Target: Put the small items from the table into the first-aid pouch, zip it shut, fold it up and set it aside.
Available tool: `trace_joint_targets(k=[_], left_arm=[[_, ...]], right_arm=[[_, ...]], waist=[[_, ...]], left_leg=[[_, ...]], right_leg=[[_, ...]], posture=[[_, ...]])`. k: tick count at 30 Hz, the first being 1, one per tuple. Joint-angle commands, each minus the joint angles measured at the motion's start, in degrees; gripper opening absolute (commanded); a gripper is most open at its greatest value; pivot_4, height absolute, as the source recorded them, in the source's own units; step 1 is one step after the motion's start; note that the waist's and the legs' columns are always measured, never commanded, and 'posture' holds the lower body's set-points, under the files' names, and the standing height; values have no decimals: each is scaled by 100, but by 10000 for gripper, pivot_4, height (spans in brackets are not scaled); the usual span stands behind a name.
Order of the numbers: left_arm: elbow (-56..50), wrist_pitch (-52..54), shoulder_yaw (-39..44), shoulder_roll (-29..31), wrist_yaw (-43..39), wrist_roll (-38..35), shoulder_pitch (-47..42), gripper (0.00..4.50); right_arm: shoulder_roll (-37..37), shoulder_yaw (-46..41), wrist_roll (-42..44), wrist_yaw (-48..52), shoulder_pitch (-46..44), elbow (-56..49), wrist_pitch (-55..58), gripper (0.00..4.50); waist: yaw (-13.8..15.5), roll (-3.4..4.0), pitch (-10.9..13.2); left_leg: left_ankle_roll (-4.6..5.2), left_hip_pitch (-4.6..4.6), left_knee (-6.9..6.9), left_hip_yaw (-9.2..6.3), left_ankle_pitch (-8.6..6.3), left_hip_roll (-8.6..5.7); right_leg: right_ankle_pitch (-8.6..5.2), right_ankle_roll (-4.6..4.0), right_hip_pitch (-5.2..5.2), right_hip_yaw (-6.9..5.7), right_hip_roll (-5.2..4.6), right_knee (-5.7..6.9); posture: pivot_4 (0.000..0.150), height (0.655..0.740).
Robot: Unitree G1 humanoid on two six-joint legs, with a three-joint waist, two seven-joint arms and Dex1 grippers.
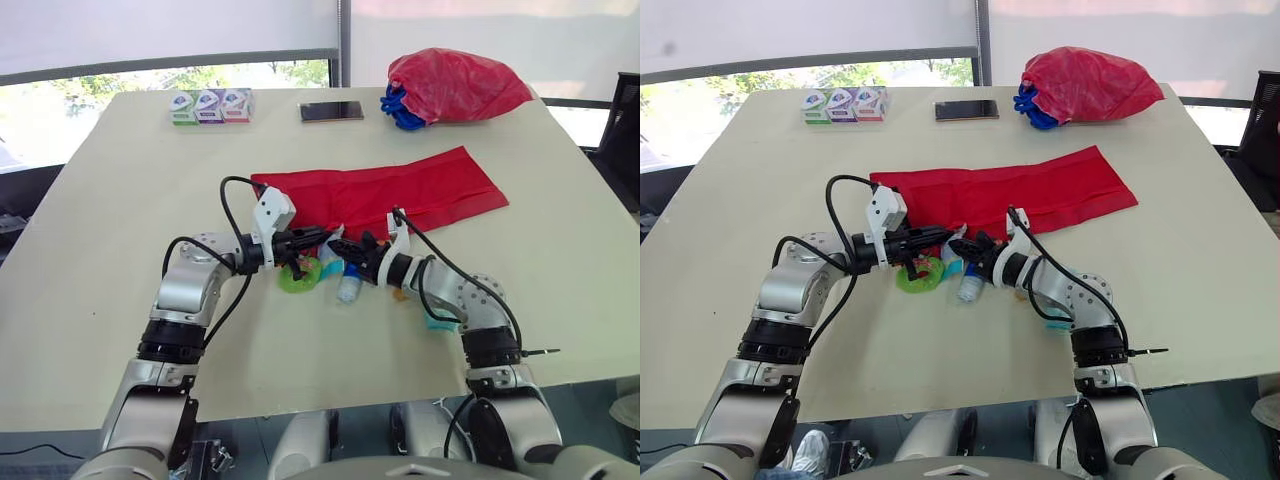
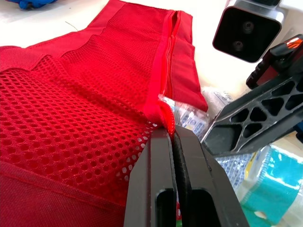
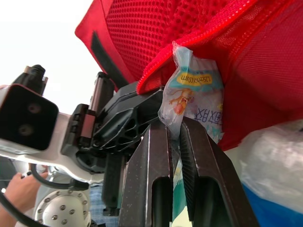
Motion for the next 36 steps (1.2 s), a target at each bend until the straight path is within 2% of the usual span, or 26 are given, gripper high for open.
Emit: trace_joint_targets(k=[1,6,13,21,36], left_arm=[[-439,18,22,-24,-42,-178,138,932],[-222,-91,57,25,74,-21,339,932],[331,-235,239,67,105,-26,305,932],[837,-491,167,109,-125,55,157,932],[1223,-745,30,46,-389,193,-18,932]], right_arm=[[123,-288,-415,-38,-278,353,-226,0],[38,-405,-960,27,-373,508,-267,0],[-155,-131,-1541,274,-224,67,93,0],[-313,213,-2281,404,-309,-330,404,0],[-441,523,-3455,576,-550,-287,479,0]], waist=[[-14,0,-1],[-16,2,-17],[-8,4,-22],[-11,4,-22],[-8,15,-48]], left_leg=[[0,0,0,0,0,0],[-1,5,-1,2,0,0],[-1,6,-1,3,0,-1],[-1,6,-1,3,0,-1],[-1,6,-1,2,0,-2]], right_leg=[[0,0,0,0,0,0],[0,0,0,3,0,5],[0,0,1,3,-2,7],[0,0,1,3,-4,6],[0,0,1,2,-6,7]], posture=[[1500,7400],[1500,7400],[1500,7400],[1500,7400],[1500,7400]])
